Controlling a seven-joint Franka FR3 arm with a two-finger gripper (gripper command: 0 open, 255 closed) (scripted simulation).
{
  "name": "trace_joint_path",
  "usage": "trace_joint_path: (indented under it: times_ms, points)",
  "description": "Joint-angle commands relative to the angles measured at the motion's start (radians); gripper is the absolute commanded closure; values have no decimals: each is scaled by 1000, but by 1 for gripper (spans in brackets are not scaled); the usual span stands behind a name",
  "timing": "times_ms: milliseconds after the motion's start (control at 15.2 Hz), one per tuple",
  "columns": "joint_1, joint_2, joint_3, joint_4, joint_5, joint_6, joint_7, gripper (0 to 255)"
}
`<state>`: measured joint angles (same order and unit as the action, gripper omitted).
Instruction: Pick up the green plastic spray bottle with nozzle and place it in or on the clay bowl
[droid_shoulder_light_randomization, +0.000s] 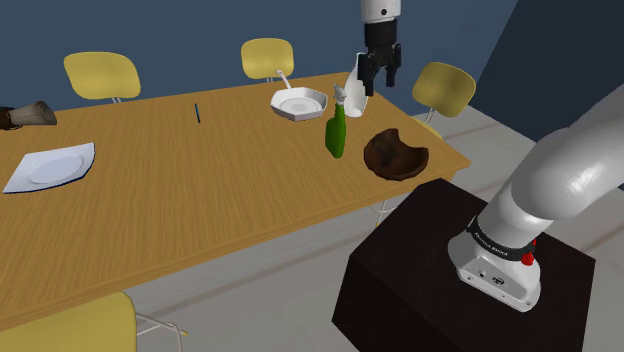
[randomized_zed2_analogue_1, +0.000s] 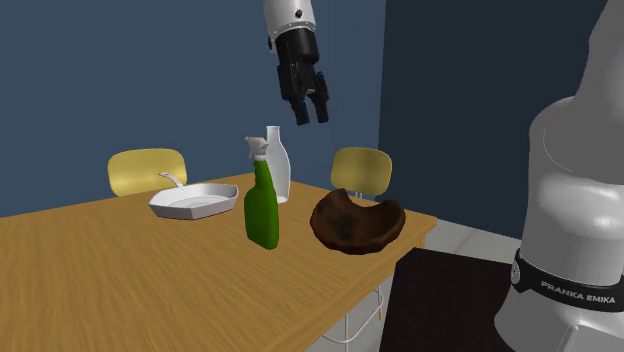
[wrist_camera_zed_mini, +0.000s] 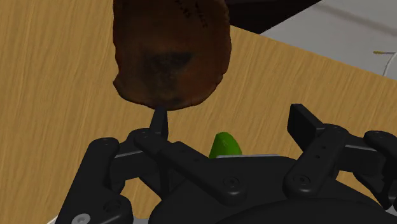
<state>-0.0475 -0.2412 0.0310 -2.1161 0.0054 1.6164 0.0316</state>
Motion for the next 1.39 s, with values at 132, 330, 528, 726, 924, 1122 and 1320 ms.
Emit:
trace_joint_path:
  times_ms: [132,330,528,726,924,1122,1320]
  points:
    - [-7,209,0,158,29,-18,72,0]
    - [-12,361,-5,290,51,-46,119,0]
    - [-17,514,-13,436,76,-85,164,0]
    - [-26,672,-21,600,104,-138,208,0]
    - [-36,805,-26,749,128,-190,244,0]
    - [-33,786,-25,682,128,-143,242,0]
    - [-30,770,-24,621,130,-97,239,0]
